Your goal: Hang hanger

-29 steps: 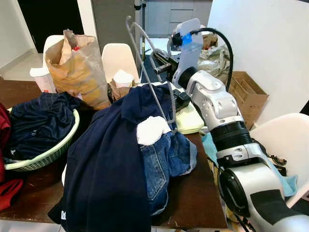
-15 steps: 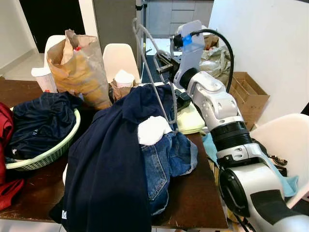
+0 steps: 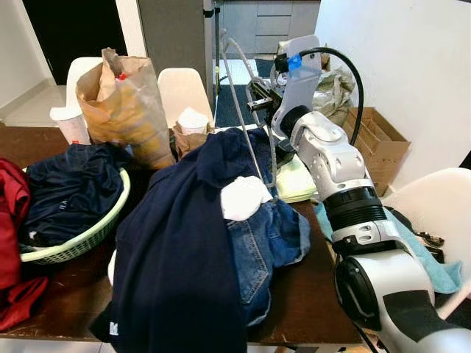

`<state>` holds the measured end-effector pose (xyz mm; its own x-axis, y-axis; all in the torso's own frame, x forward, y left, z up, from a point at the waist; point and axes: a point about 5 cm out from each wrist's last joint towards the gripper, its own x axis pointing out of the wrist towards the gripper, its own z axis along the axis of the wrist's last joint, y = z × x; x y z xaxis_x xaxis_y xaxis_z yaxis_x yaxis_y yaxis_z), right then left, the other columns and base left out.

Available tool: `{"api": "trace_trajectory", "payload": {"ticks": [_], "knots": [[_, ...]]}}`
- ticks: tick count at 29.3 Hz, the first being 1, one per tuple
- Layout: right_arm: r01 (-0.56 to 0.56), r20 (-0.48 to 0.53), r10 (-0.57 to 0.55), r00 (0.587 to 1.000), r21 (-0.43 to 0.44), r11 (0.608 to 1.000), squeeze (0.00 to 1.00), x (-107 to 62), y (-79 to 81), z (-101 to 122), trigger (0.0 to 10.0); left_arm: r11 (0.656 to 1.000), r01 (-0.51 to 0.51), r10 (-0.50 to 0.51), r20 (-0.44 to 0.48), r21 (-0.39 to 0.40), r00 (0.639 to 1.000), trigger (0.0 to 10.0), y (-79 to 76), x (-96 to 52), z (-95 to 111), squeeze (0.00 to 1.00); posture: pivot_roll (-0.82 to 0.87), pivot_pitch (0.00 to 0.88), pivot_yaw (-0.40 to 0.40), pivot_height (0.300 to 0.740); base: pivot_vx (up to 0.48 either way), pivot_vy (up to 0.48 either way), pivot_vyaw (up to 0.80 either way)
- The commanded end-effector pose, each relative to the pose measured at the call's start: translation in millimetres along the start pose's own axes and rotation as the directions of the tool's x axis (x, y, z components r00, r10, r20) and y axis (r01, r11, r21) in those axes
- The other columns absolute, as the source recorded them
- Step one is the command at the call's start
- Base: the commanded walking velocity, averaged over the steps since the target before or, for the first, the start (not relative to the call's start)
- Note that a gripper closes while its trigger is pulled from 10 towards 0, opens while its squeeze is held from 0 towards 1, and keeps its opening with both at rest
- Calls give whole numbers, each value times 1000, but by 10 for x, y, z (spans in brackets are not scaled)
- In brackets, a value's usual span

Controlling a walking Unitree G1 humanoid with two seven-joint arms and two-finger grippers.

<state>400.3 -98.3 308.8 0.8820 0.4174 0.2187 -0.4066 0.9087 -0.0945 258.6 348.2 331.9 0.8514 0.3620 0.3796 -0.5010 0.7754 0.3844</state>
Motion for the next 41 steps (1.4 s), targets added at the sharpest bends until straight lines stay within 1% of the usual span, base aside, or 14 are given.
{"api": "trace_trajectory", "payload": {"ticks": [1,17,22,24,26,29,31,32,33,34,36,37,39,41], "knots": [[6,-5,-6,1000,-6,1000,0,-9,-6,-52,10000,1000,-7,7,-12,-1,1000,10000,-6,-24,-10,0,29,0,6,736,0,364,0],[-5,-10,5,1000,-18,1000,0,6,34,-61,10000,997,56,-57,-17,-51,998,10000,-309,-65,-14,0,25,0,-2,736,-199,388,0],[5,-4,-5,1000,-31,1000,0,-6,11,-49,10000,989,108,-111,-27,-105,993,10000,-489,-125,-60,0,24,0,-6,736,-244,415,0],[5,-4,-5,1000,-31,1000,0,-6,11,-49,10000,989,108,-111,-27,-105,993,10000,-489,-125,-60,0,24,0,-6,736,-244,412,0],[81,56,-78,995,-45,996,0,-31,-131,46,10000,969,199,-201,2,-144,980,10000,-657,-177,-48,0,22,0,-5,736,0,137,0],[143,121,-139,983,-30,989,0,-61,-255,156,10000,958,239,-239,21,-160,971,10000,-732,-208,-36,0,23,0,-5,736,0,0,0],[355,238,-337,911,-37,934,0,-216,-703,419,10000,950,270,-268,37,-159,963,10000,-794,-246,-36,0,14,0,-8,736,0,0,0],[355,238,-337,911,-37,934,0,-216,-703,419,10000,950,270,-268,37,-159,963,10000,-794,-246,-36,0,14,0,-8,736,0,0,0],[445,267,-412,871,-75,892,0,-306,-892,498,10000,950,272,-270,38,-155,962,10000,-799,-253,-42,0,14,0,-8,736,0,0,0],[445,267,-412,871,-75,892,0,-306,-892,498,10000,950,272,-270,38,-155,962,10000,-799,-253,-42,0,14,0,-8,736,0,0,0],[574,268,-518,812,-211,791,0,-471,-1198,539,10000,951,273,-271,36,-147,962,10000,-816,-264,-55,0,10,0,-9,736,0,0,0],[574,268,-518,812,-211,791,0,-471,-1198,539,10000,951,273,-271,36,-147,962,10000,-816,-264,-55,0,10,0,-9,736,0,0,0],[602,237,-554,798,-324,730,0,-571,-1346,466,10000,951,278,-276,33,-136,960,10000,-854,-278,-71,0,10,0,-10,736,0,0,0],[602,221,-561,797,-352,717,0,-598,-1380,418,10000,952,278,-276,27,-131,961,10000,-865,-285,-79,0,10,0,-10,736,0,0,0]]}}
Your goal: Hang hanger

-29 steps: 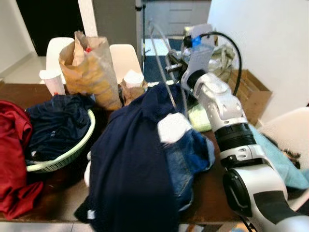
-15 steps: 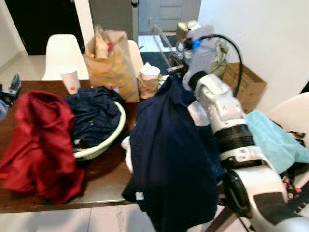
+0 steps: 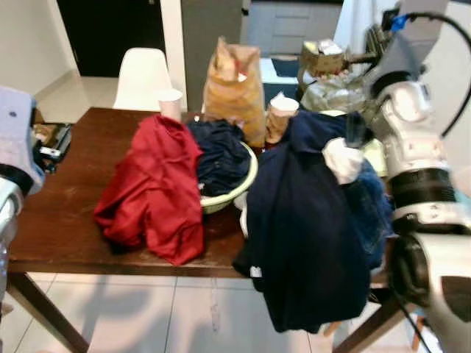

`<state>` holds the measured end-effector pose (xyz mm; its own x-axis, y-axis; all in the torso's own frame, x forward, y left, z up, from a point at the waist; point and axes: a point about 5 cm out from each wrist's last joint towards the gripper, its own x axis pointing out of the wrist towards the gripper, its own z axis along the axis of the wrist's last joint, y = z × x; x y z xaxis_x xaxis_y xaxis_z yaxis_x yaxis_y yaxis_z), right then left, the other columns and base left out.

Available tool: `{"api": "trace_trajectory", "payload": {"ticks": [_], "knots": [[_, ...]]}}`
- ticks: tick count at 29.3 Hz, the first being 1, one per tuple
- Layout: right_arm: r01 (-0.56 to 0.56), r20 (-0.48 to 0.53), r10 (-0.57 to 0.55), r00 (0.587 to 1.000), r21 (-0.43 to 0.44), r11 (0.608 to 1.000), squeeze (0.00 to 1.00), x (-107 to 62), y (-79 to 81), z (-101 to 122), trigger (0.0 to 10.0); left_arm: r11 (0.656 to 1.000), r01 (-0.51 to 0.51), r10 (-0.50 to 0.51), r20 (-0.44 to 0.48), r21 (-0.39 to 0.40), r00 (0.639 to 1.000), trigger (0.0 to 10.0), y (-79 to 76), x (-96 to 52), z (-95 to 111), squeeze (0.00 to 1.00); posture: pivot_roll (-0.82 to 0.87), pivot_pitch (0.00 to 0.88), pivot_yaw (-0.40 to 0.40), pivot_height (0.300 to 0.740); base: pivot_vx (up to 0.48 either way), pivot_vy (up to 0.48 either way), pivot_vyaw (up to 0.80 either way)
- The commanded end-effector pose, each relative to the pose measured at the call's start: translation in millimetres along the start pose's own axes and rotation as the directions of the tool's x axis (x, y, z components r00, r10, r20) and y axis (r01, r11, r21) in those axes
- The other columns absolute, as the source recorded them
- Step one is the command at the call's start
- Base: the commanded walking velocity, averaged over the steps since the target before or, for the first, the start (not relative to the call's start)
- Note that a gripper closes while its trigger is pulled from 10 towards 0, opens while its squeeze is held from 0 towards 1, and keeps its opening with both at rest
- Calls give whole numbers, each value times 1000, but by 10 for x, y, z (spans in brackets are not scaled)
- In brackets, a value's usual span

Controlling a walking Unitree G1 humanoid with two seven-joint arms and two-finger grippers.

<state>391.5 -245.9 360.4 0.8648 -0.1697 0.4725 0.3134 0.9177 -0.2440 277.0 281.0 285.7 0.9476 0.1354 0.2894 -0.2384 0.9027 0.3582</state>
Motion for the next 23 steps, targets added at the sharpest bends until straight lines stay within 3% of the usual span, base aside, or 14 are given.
{"api": "trace_trajectory", "payload": {"ticks": [1,8,9,10,11,12,13,15,17,19,20,21,23], "knots": [[-4,-50,2,999,-52,999,0,-44,-11,-164,10000,1000,16,-16,-14,-11,1000,10000,-79,-8,-34,0,10,0,-10,736,0,0,0],[9,-117,-23,993,-120,993,0,-106,-113,-373,10000,999,14,-15,-37,-39,999,10000,-78,-30,-66,0,9,0,-9,736,0,-317,0],[50,-165,-84,983,-198,979,0,-160,-311,-516,10000,999,9,-11,-33,-50,999,10000,-74,-34,-67,0,14,0,-15,736,0,-480,0],[50,-165,-84,983,-198,979,0,-160,-311,-516,10000,999,9,-11,-33,-50,999,10000,-74,-34,-67,0,14,0,-15,736,0,-480,0],[89,-196,-145,970,-268,959,0,-215,-499,-623,10000,999,4,-6,-28,-51,1000,10000,-73,-39,-65,0,17,0,-20,736,0,-458,0],[152,-227,-247,942,-368,917,0,-309,-810,-731,10000,999,1,-2,-19,-53,1000,10000,-74,-43,-63,0,17,0,-20,736,0,0,0],[152,-227,-247,942,-368,917,0,-309,-810,-731,10000,999,1,-2,-19,-53,1000,10000,-74,-43,-63,0,17,0,-20,736,0,0,0],[227,-253,-389,886,-494,839,0,-478,-1254,-834,10000,998,10,-10,-7,-54,1000,10000,-91,-51,-63,0,17,0,-20,736,0,0,0],[227,-253,-389,886,-494,839,0,-478,-1254,-834,10000,998,10,-10,-7,-54,1000,10000,-91,-51,-63,0,17,0,-20,736,0,0,0],[252,-267,-484,834,-596,762,0,-651,-1589,-897,10000,998,27,-27,-1,-52,1000,10000,-123,-52,-63,0,7,0,-17,736,0,0,0],[252,-267,-484,834,-596,762,0,-651,-1589,-897,10000,998,27,-27,-1,-52,1000,10000,-123,-52,-63,0,7,0,-17,736,0,0,0],[198,-319,-505,802,-656,729,0,-779,-1690,-1018,10000,998,35,-35,1,-51,999,10000,-148,-45,-64,0,-1,0,-17,736,0,0,0],[198,-319,-505,802,-656,729,0,-779,-1690,-1018,10000,998,35,-35,1,-51,999,10000,-148,-45,-64,0,-1,0,-17,736,0,0,0]]}}
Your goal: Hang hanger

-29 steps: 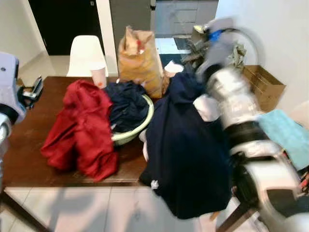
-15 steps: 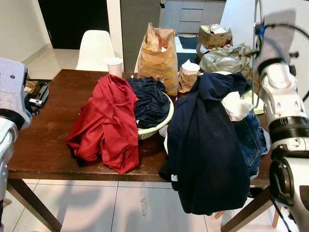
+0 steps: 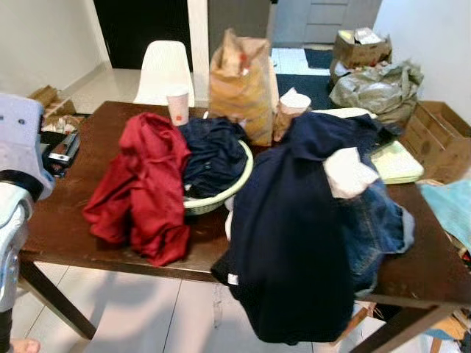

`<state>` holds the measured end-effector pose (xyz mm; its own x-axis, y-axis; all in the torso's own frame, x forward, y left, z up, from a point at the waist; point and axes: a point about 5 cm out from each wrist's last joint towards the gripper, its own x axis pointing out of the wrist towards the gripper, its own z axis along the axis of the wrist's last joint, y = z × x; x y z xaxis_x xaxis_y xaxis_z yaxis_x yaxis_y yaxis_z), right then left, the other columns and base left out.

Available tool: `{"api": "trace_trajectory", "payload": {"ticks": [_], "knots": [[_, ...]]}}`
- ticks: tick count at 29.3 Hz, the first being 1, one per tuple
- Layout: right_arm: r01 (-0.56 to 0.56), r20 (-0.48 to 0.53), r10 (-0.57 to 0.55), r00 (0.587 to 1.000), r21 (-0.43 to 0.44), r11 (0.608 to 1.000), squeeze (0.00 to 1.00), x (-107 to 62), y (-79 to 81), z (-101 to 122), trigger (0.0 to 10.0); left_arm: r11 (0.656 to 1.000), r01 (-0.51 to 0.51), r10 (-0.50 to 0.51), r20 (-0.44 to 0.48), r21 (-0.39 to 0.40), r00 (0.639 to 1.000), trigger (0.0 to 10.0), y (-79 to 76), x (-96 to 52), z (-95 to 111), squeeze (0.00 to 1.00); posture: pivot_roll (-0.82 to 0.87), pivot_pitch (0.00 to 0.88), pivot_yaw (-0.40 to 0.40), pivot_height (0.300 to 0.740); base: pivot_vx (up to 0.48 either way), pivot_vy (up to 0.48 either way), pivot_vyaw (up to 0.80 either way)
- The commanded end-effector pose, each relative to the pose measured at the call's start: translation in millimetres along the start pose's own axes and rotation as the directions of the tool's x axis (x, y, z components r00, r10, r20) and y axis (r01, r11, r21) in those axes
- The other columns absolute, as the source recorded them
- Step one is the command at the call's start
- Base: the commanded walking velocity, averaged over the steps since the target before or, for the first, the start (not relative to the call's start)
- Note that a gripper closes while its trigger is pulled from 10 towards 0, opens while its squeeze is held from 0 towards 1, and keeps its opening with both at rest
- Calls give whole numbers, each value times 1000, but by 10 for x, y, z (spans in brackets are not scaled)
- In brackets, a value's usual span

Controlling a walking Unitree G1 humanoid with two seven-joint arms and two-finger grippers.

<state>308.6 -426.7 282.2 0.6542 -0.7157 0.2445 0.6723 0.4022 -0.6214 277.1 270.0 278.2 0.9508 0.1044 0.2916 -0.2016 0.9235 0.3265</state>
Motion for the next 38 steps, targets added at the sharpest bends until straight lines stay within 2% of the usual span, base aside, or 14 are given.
{"api": "trace_trajectory", "payload": {"ticks": [1,4,6,8,9,10,12,16,19,25,27,28,31,38], "knots": [[-13,-6,12,1000,-20,1000,0,-10,48,-5,10000,1000,7,-7,-13,-7,1000,10000,-20,-10,-43,0,-1,0,-17,736,0,0,0],[-55,-69,48,996,-104,993,0,-45,80,-191,10000,1000,14,-14,-11,-8,1000,10000,-42,-2,-43,0,-2,0,-18,736,0,0,0],[-443,-353,359,864,-193,876,0,-568,785,-1013,10000,999,44,-44,9,-6,999,10000,-126,17,-10,0,1,0,-26,736,0,0,0],[-443,-353,359,864,-193,876,0,-568,785,-1013,10000,999,44,-44,9,-6,999,10000,-126,17,-10,0,1,0,-26,736,0,0,0],[-581,-415,483,771,-148,800,0,-875,1113,-1229,10000,998,58,-58,15,-3,998,10000,-159,17,2,0,3,0,-24,736,0,0,0],[-581,-415,483,771,-148,800,0,-875,1113,-1229,10000,998,58,-58,15,-3,998,10000,-159,17,2,0,3,0,-24,736,0,0,0],[-683,-376,614,694,-75,726,0,-1198,1536,-1222,10000,997,74,-73,21,-2,997,10000,-197,8,8,0,0,0,-17,736,0,0,0],[-680,-198,682,705,86,728,0,-1283,1834,-857,10000,996,85,-85,24,-7,996,10000,-242,10,1,0,-7,0,-15,736,0,0,0],[-665,-149,679,719,137,735,0,-1271,1870,-746,10000,996,88,-87,28,-9,996,10000,-255,12,5,0,-5,0,-17,736,0,0,0],[-541,55,554,831,318,779,0,-1048,1783,-224,10000,995,97,-96,54,-21,994,10000,-313,5,55,0,-1,0,-22,736,0,0,0],[-558,164,547,821,435,707,0,-982,1755,78,10000,995,98,-96,57,-26,994,10000,-327,-5,53,0,-5,0,-21,736,0,0,0],[-558,164,547,821,435,707,0,-982,1755,78,10000,995,98,-96,57,-26,994,10000,-327,-5,53,0,-5,0,-21,736,0,0,0],[-643,263,600,756,472,603,0,-1018,1811,325,10000,994,101,-99,58,-30,993,10000,-345,-7,50,0,-7,0,-21,736,0,0,0],[-663,356,578,734,557,500,0,-1008,1785,674,10000,992,116,-114,65,-42,991,10000,-393,-15,50,0,-3,0,-20,736,0,0,0]]}}
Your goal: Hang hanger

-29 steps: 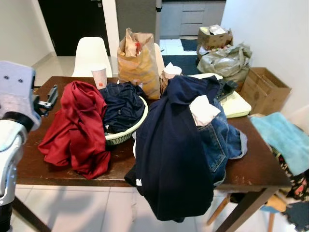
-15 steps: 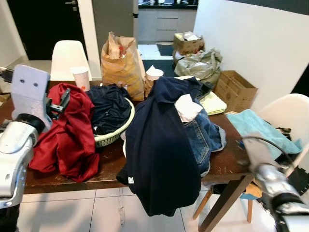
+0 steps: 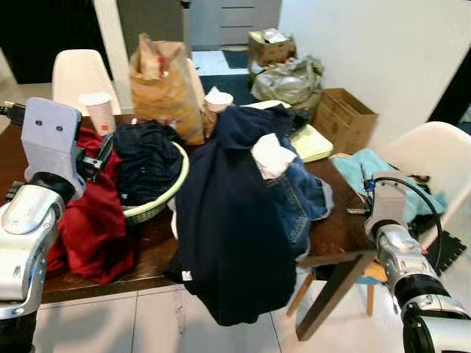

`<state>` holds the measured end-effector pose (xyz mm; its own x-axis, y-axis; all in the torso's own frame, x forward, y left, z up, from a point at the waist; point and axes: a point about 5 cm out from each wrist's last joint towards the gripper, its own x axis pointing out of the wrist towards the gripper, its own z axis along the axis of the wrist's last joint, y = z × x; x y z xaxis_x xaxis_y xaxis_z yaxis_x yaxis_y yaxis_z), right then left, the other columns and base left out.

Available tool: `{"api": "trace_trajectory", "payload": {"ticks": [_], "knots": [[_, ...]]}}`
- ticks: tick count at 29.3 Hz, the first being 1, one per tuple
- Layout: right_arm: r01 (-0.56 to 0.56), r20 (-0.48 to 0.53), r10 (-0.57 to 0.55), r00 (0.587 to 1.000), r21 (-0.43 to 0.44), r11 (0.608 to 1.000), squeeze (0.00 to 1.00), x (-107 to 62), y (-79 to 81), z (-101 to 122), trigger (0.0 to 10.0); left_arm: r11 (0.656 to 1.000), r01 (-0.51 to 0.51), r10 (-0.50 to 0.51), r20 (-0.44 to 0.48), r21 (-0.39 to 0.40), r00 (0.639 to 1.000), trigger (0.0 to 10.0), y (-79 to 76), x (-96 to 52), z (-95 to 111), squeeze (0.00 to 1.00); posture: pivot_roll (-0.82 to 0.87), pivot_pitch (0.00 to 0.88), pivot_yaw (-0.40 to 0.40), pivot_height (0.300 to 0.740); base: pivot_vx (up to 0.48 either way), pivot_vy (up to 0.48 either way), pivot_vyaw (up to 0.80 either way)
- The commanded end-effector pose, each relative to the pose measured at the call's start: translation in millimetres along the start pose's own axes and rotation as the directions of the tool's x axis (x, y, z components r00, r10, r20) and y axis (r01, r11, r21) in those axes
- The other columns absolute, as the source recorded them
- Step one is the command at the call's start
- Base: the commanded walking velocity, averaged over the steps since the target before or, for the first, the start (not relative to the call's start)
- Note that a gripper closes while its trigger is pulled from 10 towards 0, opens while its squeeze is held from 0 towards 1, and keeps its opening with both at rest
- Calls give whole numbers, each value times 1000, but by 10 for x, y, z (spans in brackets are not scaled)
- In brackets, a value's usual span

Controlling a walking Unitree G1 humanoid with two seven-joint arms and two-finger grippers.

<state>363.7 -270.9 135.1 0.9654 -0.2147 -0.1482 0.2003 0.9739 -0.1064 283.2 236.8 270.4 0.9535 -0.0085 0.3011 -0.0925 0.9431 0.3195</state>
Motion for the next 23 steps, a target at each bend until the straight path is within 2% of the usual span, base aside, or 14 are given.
{"api": "trace_trajectory", "payload": {"ticks": [1,3,4,7,8,9,11,12,14,17,18,19,21,23], "knots": [[-134,270,106,957,89,987,0,71,271,768,10000,1000,16,-16,15,-8,1000,10000,-65,-15,5,0,-3,0,-20,736,0,0,0],[-148,287,107,952,124,981,0,70,289,830,10000,1000,18,-18,15,-11,1000,10000,-73,-19,0,0,-3,0,-20,736,0,0,0],[-188,331,125,935,167,968,0,57,334,992,10000,999,22,-21,13,-36,1000,10000,-89,-31,-21,0,-1,0,-17,736,0,0,0],[-213,364,139,921,172,962,0,40,360,1112,10000,998,21,-20,11,-67,1000,10000,-98,-42,-41,0,-1,0,-17,736,0,0,0],[-262,409,159,898,207,943,0,10,400,1292,10000,994,8,-8,3,-112,1000,10000,-102,-71,-99,0,-1,0,-14,736,0,0,0],[-262,409,159,898,207,943,0,10,400,1292,10000,994,8,-8,3,-112,1000,10000,-102,-71,-99,0,-1,0,-14,736,0,0,0],[-381,495,223,840,245,892,0,-74,510,1608,10000,986,-55,51,-28,-158,998,10000,-59,-169,-257,0,-4,0,-14,736,0,0,0],[-381,495,223,840,245,892,0,-74,510,1608,10000,986,-55,51,-28,-158,998,10000,-59,-169,-257,0,-4,0,-14,736,0,0,0],[-461,538,279,795,238,855,0,-139,606,1776,10000,976,-128,121,-50,-178,991,10000,35,-251,-365,0,-1,0,-16,736,0,0,0],[-483,548,299,781,229,845,0,-161,642,1822,10000,969,-160,152,-57,-187,987,10000,83,-281,-398,0,-1,0,-16,736,0,0,0],[-495,551,318,772,206,844,0,-184,690,1858,10000,955,-221,208,-83,-199,975,10000,164,-324,-468,0,-2,0,-17,736,0,0,0],[-495,551,318,772,206,844,0,-184,690,1858,10000,955,-221,208,-83,-199,975,10000,164,-324,-468,0,-2,0,-17,736,0,0,0],[-506,552,334,764,192,841,0,-203,754,1890,10000,924,-318,293,-140,-214,946,10000,288,-414,-609,0,-2,0,-19,736,0,0,0],[-512,551,339,762,192,837,0,-214,774,1899,10000,914,-342,314,-155,-219,937,10000,322,-445,-657,0,-2,0,-19,736,0,0,0]]}}
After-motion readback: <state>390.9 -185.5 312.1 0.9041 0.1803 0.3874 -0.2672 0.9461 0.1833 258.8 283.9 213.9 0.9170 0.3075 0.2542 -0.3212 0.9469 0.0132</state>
